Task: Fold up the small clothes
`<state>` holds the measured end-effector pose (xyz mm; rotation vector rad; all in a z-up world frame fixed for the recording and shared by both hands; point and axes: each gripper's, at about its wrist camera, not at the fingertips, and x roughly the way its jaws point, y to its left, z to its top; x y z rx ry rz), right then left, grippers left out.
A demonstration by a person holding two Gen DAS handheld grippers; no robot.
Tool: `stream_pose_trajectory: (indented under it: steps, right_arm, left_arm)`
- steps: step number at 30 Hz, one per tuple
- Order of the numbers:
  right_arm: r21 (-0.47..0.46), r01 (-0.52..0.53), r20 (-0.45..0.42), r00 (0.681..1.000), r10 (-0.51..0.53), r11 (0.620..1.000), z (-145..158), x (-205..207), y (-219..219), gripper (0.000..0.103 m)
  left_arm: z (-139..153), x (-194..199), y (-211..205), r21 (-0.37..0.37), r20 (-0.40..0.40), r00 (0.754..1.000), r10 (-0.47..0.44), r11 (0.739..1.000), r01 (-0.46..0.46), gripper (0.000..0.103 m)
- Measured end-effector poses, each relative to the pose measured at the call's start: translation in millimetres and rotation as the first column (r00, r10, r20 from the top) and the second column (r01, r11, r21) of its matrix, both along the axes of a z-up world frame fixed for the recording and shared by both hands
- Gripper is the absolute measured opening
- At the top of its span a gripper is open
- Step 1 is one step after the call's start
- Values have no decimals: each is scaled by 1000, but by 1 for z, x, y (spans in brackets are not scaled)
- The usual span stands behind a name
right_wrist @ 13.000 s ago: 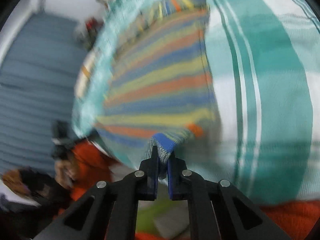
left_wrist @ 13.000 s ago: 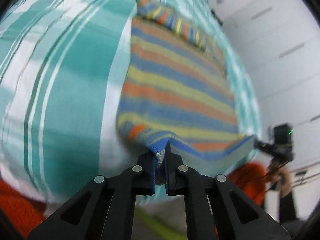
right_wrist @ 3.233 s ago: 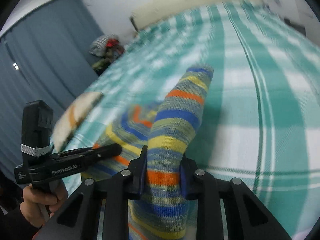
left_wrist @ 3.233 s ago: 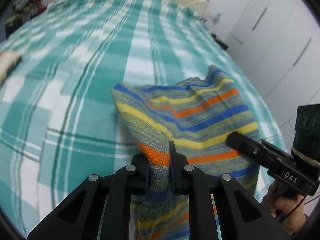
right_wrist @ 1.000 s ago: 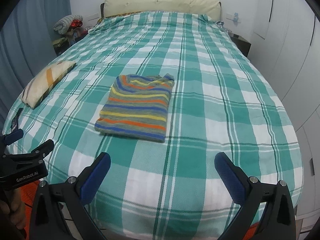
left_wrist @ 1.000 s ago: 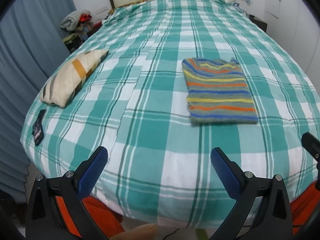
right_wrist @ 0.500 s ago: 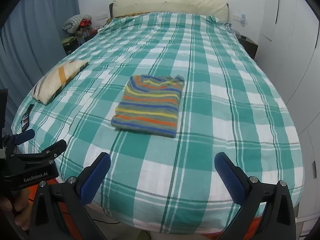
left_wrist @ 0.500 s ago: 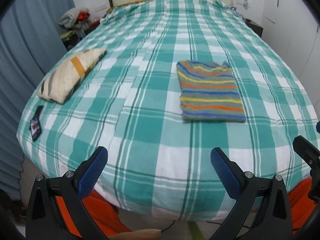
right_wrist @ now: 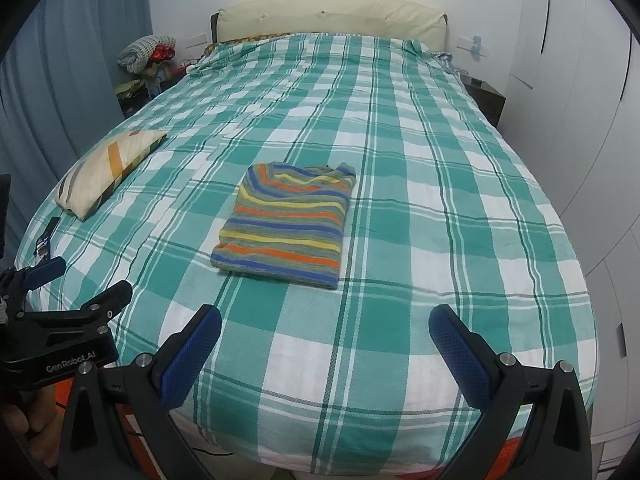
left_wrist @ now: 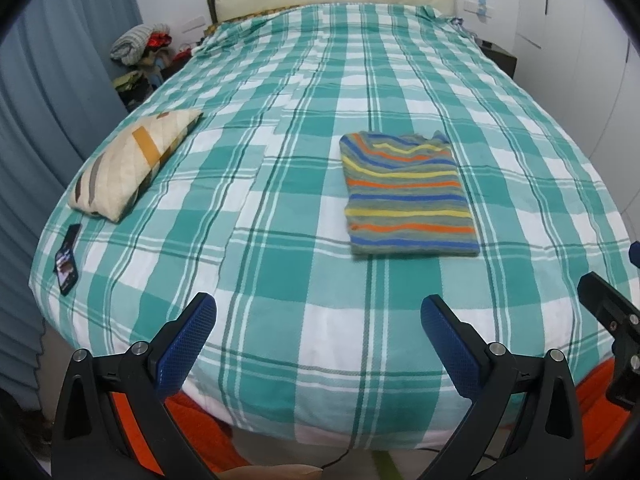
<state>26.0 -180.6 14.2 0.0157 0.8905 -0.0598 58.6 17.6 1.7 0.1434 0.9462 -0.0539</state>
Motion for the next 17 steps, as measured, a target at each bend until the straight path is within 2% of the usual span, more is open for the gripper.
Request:
stream_pose_trajectory:
  steps: [10, 15, 17]
  right_arm:
    - [-4, -7, 2, 1000, 7, 1000, 0, -1, 2, 102]
    - [-5, -1, 4, 1000, 1, 1000, 0, -2, 3, 102]
    - [-3, 2, 5, 1000, -2, 1000, 0, -2, 2, 102]
  left_arm:
    - [0, 0, -1, -3, 0, 1000, -1, 1000, 1, 102]
    - [4, -3, -2, -53, 18, 999, -31, 998, 32, 102]
    - [7, -5, -4, -50, 28, 999, -40, 998, 41, 102]
